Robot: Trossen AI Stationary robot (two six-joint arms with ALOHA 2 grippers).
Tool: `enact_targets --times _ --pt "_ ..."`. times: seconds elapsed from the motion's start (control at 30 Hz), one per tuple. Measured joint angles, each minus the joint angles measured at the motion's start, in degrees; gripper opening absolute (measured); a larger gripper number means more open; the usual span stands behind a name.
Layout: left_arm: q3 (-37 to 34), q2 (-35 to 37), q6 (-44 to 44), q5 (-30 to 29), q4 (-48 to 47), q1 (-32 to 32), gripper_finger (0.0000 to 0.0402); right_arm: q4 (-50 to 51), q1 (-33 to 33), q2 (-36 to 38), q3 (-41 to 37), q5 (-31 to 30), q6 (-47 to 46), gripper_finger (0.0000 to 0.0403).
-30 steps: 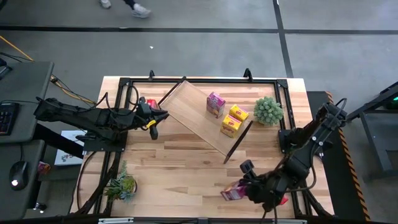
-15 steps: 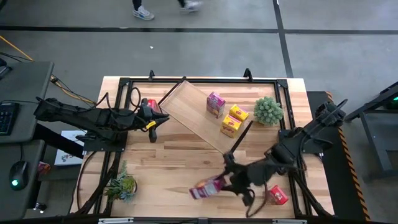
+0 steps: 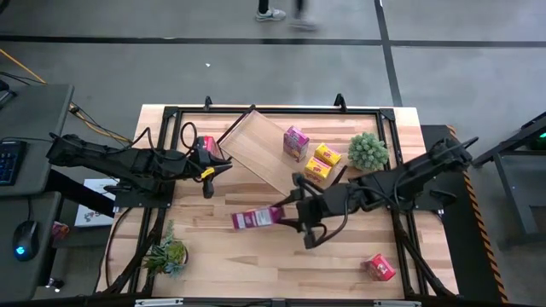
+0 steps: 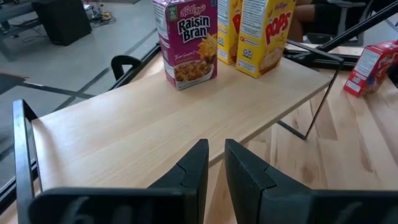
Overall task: Stack cereal on shelf
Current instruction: Put the violet cereal box on the shelf
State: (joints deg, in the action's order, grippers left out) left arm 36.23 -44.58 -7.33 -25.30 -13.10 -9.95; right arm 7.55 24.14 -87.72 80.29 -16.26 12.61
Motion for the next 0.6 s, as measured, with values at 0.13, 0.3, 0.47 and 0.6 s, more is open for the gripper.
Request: enact_targets --times 0.13,0.3,0.47,0.6 --pt "0.00 0.00 0.02 1.18 -0.02 -0.01 0.0047 -2.25 -1.20 -1.54 1.43 -2.54 3.03 0.0154" --pt "-0.02 0.02 0.04 1.23 0.14 -0.01 0.0047 7.81 -2.57 -7.75 13.19 -8.88 5.56 0.0154" --pt "0.00 0.02 0.02 1.23 0.06 -0.01 0.0047 31.30 -5.51 -18.10 31.91 -14.68 -1.61 0.0154" --pt "-0.01 0.02 -0.10 1.20 0.07 -0.01 0.0047 50.51 -9.19 -25.02 45.25 -15.46 -9.00 0.0154"
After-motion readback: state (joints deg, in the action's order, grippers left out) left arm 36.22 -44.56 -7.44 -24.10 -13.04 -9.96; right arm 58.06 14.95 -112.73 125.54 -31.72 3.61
